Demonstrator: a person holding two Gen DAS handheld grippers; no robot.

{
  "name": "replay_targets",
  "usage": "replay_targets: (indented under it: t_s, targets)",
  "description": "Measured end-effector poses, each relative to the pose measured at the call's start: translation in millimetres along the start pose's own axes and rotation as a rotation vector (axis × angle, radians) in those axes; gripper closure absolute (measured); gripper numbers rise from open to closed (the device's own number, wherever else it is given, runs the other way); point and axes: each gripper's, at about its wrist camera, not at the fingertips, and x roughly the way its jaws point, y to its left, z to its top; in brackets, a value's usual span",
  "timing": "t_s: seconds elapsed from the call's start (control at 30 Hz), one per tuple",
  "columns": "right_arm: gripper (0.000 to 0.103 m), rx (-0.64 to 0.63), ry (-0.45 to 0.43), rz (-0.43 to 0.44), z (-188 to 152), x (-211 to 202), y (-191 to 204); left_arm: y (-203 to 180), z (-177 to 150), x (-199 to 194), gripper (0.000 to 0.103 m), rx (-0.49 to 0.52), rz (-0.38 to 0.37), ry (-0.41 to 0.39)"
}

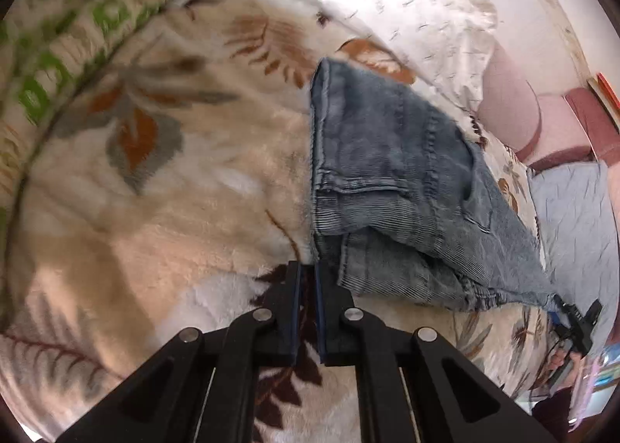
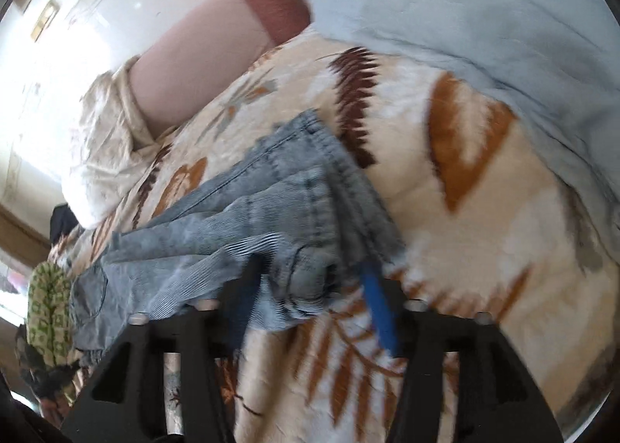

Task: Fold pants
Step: 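Lift both held hems and fold the legs over onto the waistband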

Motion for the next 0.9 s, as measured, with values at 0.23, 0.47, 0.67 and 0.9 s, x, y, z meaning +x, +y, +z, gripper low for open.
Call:
replay_targets:
  t_s: [0.23, 0.47, 0.67, 0.9]
  targets:
    - [0.046, 0.036, -0.152, 0.000, 16.9, -35.0, -0.8, -88.5, -7.7, -27.2, 0.095, 0.261, -0.059, -0.122]
    - [0.050, 0.057, 0.006, 0.048, 60.1, 14.7, 8.3, -155.6, -10.9, 3.2, 0.094, 0.377, -0.112, -0.088]
    - [0.058, 0.049, 0.142, 0.002, 71.3, 64.8, 11.1, -191.5, -32.9, 27.3, 0.094, 0.478, -0.133, -0.025]
    - [0.088, -0.072, 0.201, -0.107, 69.6, 79.8, 27.1, -201.4, -34.0, 45.4, 0.093, 0.473, -0.148, 0.009]
